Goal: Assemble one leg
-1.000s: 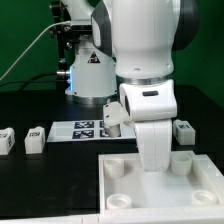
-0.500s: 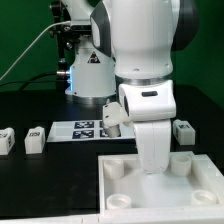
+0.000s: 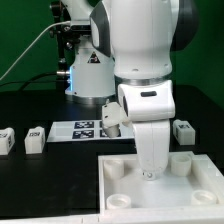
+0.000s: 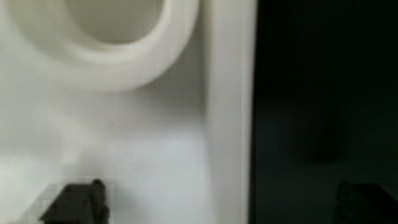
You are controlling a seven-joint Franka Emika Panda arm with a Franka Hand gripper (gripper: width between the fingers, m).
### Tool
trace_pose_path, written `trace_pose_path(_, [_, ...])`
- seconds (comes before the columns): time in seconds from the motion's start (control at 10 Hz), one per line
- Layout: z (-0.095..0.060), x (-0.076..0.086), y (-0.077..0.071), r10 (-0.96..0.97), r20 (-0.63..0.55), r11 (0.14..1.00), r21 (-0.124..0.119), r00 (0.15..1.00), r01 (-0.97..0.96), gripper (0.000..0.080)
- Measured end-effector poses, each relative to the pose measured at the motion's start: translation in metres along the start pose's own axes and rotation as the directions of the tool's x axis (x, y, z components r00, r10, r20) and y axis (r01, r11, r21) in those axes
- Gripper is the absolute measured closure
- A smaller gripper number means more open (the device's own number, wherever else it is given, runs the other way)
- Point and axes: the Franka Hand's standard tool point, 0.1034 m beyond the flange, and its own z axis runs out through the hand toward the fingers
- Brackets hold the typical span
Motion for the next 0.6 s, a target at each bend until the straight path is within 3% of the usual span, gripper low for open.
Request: trace_pose_path(0.6, [-0.0016,-0.0004,0.0000,0.010,0.000,1.000,-0.002,1.000,-0.010,0.0150])
